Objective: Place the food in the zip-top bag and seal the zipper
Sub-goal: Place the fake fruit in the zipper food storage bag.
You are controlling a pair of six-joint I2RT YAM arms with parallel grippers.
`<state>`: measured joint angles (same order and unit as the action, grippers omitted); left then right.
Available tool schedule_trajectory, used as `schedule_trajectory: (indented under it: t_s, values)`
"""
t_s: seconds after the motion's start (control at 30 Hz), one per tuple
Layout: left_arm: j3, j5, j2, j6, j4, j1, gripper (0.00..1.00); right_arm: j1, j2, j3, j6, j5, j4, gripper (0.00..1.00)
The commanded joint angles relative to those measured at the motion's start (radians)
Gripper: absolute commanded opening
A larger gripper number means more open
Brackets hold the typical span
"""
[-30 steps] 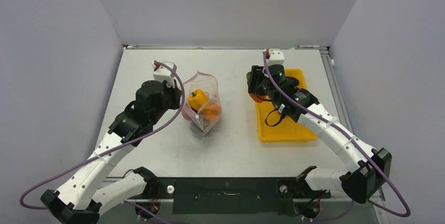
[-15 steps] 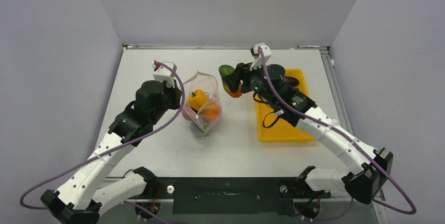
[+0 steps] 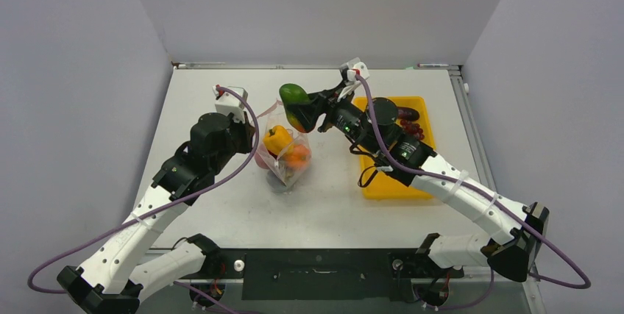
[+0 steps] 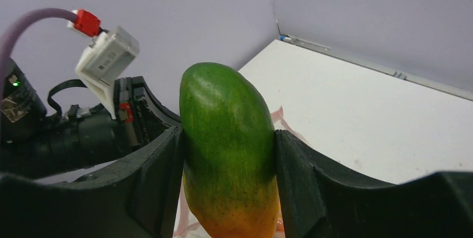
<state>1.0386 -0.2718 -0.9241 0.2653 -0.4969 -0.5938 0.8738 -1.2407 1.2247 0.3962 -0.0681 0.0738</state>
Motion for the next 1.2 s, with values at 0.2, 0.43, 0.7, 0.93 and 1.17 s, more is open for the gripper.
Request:
schedule_trajectory:
  t_s: [0.2,0.43,0.7,0.93,1.17]
  values:
    - [0.039,0.019,0.008,-0.009,0.028,0.005,0.0,0.033,-0.109,0.065,-0.009,0.004,0.205,0.17]
    - [0.041,0.023,0.008,-0.009,0.026,0.005,0.0,0.038,-0.153,0.014,-0.017,-0.006,0.283,0.18]
    - [0.041,0.023,0.007,-0.009,0.026,0.005,0.0,0.045,-0.159,-0.083,-0.033,-0.02,0.325,0.18]
    - [0.041,0.019,0.008,-0.009,0.025,0.005,0.0,0.054,-0.146,-0.132,-0.048,-0.042,0.328,0.19]
    - [0.041,0.014,0.007,-0.011,0.025,0.005,0.0,0.062,-0.123,-0.168,-0.082,-0.064,0.293,0.26]
